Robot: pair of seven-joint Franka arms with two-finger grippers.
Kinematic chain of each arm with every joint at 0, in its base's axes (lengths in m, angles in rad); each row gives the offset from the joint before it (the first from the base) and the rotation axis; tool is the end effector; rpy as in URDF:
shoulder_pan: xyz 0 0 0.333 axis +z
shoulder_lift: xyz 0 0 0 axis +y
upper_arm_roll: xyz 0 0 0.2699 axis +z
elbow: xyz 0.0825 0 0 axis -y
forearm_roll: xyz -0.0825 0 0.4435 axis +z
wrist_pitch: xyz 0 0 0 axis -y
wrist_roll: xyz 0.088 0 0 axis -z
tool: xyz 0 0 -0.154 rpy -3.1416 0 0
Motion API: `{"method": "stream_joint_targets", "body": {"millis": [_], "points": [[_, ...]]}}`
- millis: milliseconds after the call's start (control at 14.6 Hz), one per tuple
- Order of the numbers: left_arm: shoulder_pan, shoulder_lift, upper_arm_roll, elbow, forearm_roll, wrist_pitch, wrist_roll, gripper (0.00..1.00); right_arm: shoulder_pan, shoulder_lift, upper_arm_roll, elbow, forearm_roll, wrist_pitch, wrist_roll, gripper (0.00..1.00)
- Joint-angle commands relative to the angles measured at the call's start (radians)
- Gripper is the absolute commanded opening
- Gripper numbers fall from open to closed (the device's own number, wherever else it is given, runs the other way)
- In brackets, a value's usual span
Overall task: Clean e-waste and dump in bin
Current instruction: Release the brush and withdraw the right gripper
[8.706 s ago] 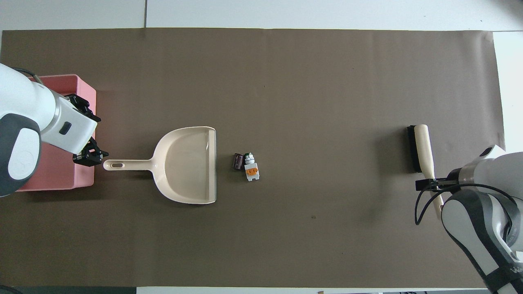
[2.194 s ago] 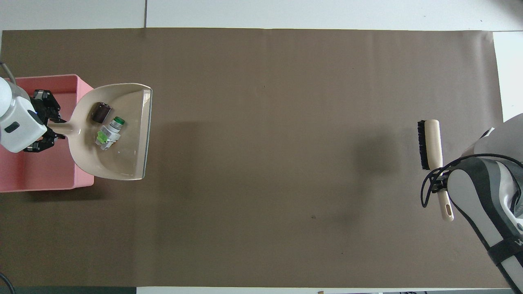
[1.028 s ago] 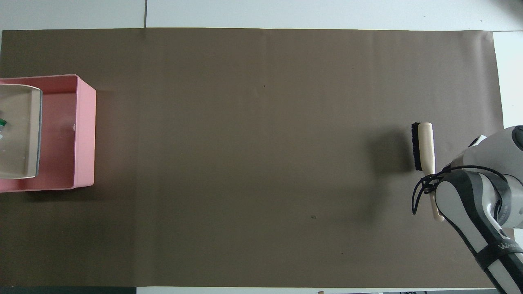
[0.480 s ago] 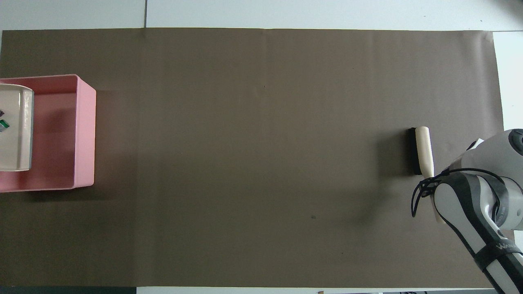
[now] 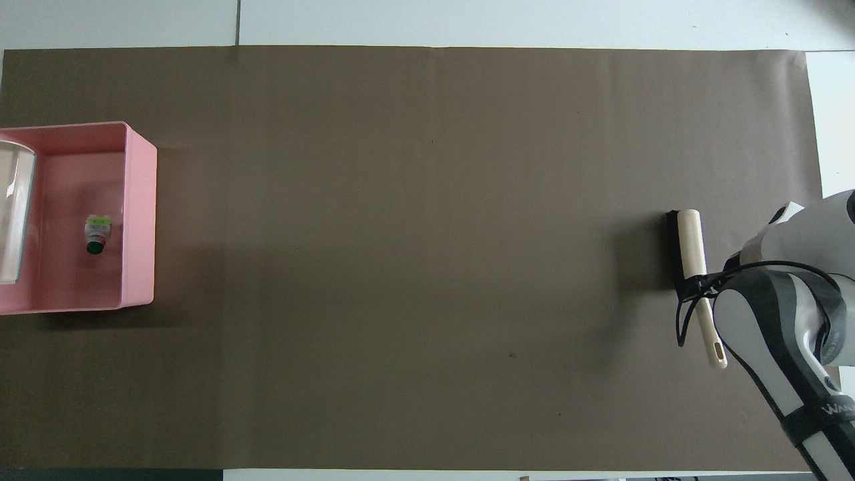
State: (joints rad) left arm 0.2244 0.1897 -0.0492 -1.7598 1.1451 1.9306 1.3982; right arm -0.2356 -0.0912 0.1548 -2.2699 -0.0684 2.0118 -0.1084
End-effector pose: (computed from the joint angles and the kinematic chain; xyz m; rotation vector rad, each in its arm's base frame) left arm 0.6554 0.2219 0.4005 -1.4983 1.6681 0.9331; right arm 0.5276 -0.0511 0.2570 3.0716 0.0925 -0.2686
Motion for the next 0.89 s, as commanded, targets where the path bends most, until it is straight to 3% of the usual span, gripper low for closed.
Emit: {"method": "stream_joint_targets", "body": {"millis": [0,411,617,823], "points": [[-0.039,-0.032,0.009,-0.029,0.067,-0.047,-0.019,0.0,0.033,-0.007,0.009,0.12,-0.018,-0.015,0.073,0.99],[-0.045,-0.128,-0.001,-0.024,0.055,-0.07,0.034,0.01,0.03,-0.042,0.009,0.326,-0.016,-0.053,0.07,0.99],[-0.046,-0.177,-0.001,-0.02,-0.131,-0.067,0.111,0.02,0.032,-0.03,0.009,0.475,-0.014,-0.207,0.146,0.99],[-0.103,-0.2,-0.004,-0.026,-0.243,-0.099,0.114,0.02,0.021,0.002,0.009,0.637,-0.005,-0.396,0.194,0.99]]}}
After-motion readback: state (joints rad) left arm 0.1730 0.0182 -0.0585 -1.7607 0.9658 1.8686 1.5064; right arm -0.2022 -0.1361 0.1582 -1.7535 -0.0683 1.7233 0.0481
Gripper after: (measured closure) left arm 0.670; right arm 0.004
